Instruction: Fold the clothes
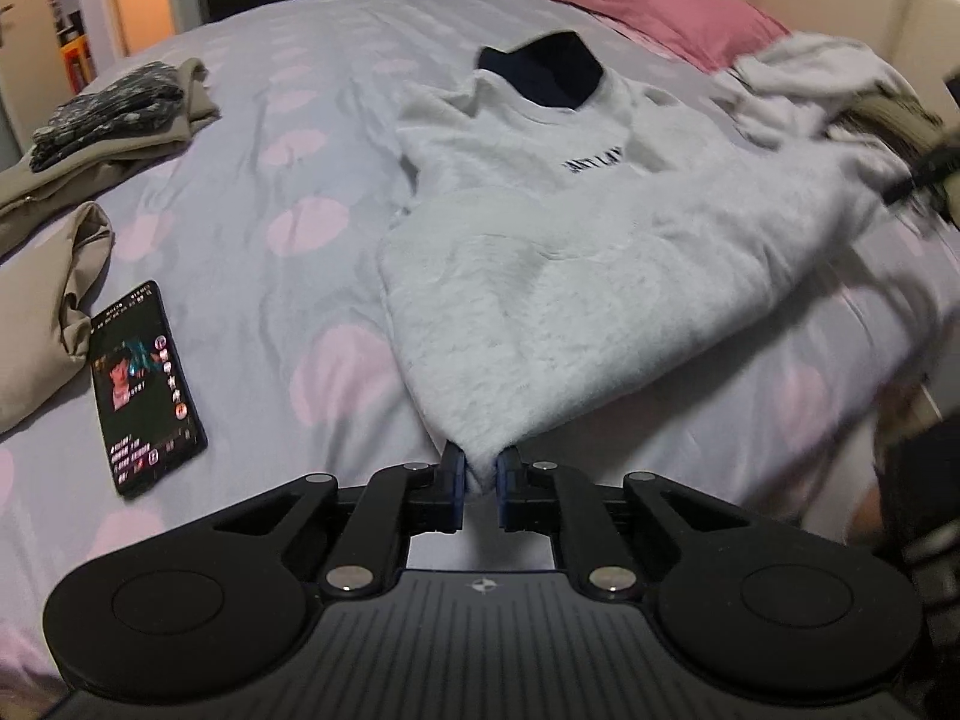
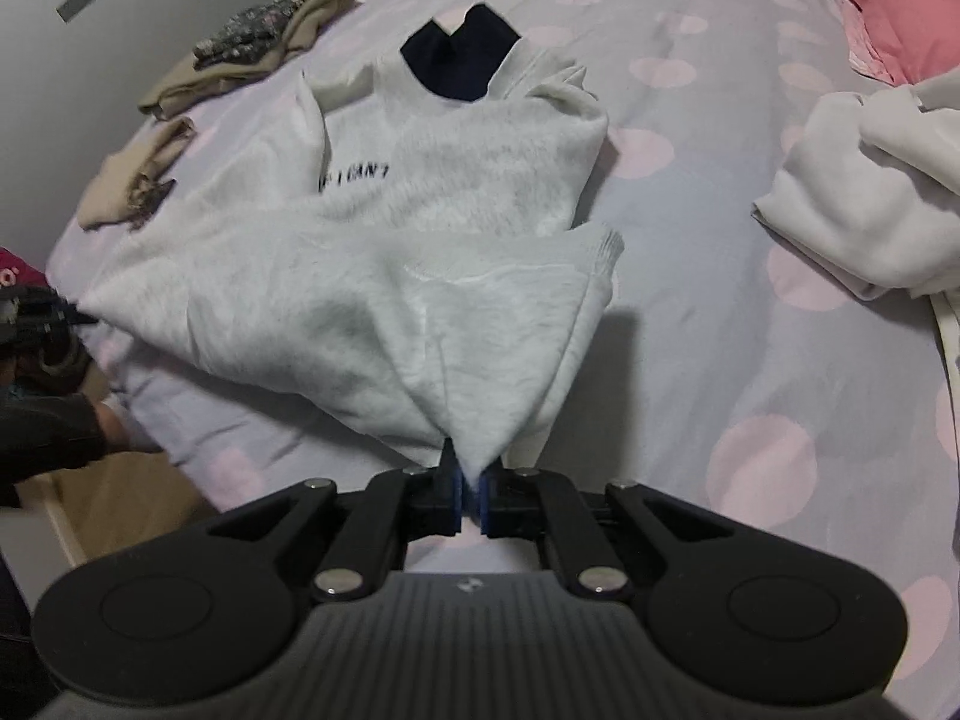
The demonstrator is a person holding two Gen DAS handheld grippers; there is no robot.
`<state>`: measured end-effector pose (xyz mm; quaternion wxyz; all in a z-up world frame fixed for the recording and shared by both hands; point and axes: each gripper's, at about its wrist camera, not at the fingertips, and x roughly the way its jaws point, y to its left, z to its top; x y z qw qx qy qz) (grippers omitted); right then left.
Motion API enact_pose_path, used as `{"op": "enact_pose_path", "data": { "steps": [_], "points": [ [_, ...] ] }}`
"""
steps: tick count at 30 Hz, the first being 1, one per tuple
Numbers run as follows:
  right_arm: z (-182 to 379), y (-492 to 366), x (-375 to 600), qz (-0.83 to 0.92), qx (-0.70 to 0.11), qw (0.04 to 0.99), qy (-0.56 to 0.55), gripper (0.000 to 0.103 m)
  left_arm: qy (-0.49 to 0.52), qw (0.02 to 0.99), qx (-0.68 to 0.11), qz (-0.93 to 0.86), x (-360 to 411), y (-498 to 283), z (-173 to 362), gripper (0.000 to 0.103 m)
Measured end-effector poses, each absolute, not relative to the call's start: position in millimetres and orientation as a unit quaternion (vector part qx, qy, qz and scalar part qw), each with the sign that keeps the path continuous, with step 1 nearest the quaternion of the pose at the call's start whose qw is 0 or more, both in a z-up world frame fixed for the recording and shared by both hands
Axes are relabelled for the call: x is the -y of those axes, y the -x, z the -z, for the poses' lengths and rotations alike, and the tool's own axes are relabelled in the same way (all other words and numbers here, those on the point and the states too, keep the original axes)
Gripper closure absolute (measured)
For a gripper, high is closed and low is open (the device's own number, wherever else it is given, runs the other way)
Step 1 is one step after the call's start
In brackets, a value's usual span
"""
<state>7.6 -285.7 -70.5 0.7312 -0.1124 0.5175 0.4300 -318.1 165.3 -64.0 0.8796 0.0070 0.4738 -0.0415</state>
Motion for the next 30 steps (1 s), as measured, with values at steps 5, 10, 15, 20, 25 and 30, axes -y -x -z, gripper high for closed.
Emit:
{"op": "enact_pose_path", "data": {
  "steps": [5, 10, 15, 20, 25, 30],
  "points": [
    [66.9, 7.3, 301.6, -0.465, -0.539, 0.694, 0.108, 0.097, -0.01, 0.861, -0.505, 0.057, -161.5, 343.9, 70.0, 0.095],
    [85.9, 15.5, 298.5, -0.468, -0.566, 0.664, 0.139, 0.096, -0.034, 0.848, -0.525, 0.061, -150.5, 342.4, 95.9, 0.094],
    [98.8, 14.0, 286.1, -0.455, -0.564, 0.661, 0.197, 0.057, -0.043, 0.83, -0.552, 0.067, -156.1, 342.1, 92.7, 0.084],
    [70.0, -9.1, 294.2, -0.434, -0.54, 0.704, 0.157, 0.045, -0.124, 0.802, -0.58, 0.069, -164.7, 341.9, 69.6, 0.083],
    [56.7, -24.4, 286.7, -0.422, -0.502, 0.743, 0.134, 0.039, -0.081, 0.836, -0.541, 0.046, -185.5, 318.2, 50.7, 0.059],
    [76.9, -35.4, 266.3, -0.396, -0.517, 0.742, 0.159, 0.037, 0.01, 0.848, -0.53, 0.02, -193.1, 281.8, 73.2, 0.059]
  ]
}}
